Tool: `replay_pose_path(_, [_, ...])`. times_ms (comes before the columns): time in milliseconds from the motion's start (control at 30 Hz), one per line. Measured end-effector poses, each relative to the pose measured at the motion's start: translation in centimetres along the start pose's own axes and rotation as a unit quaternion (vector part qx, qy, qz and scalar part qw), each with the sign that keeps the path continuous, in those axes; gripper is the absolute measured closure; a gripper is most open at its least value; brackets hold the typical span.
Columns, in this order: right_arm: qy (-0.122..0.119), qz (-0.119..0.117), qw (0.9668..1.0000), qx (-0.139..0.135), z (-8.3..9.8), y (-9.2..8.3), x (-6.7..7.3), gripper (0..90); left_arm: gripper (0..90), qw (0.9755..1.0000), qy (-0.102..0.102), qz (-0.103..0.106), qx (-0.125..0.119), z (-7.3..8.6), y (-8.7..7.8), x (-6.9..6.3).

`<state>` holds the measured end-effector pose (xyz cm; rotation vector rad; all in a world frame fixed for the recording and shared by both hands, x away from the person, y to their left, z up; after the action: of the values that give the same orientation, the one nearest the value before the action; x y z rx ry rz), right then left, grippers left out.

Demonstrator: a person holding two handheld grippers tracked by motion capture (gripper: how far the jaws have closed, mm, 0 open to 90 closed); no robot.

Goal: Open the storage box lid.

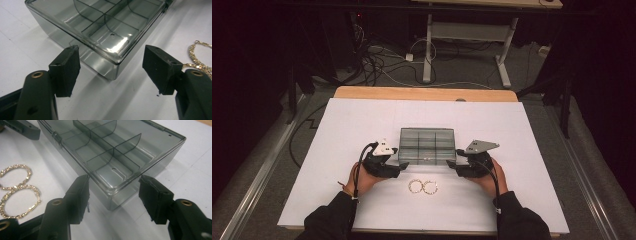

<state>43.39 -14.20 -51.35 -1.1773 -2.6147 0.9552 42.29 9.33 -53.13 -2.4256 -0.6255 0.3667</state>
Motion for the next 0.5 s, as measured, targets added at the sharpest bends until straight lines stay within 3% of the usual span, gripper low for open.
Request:
replay_pose_path(267, [0.003,0.005,1.0,-0.002,-0.11,-0.16,0.18,46.1,34.4,1.0,-0.005,-0.002,0.0,-0.02,-0.23,0.0])
replay_pose_path(500, [0.003,0.006,1.0,0.0,-0.08,-0.37,0.25,49.4,39.4,0.9999,0.002,-0.01,0.003,-0.05,-0.5,0.01])
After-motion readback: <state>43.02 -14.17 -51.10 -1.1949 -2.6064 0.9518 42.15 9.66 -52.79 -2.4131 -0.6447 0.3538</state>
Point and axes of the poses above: each handheld gripper's, and its own axes: y roughly forward along the jaws, z roughly out of its underside, x roughly to its left, the point moved 8 cm from there along y, roughly forward along the jaws, and after that the axes turned 8 degrees about z, right-handed, at the moved point
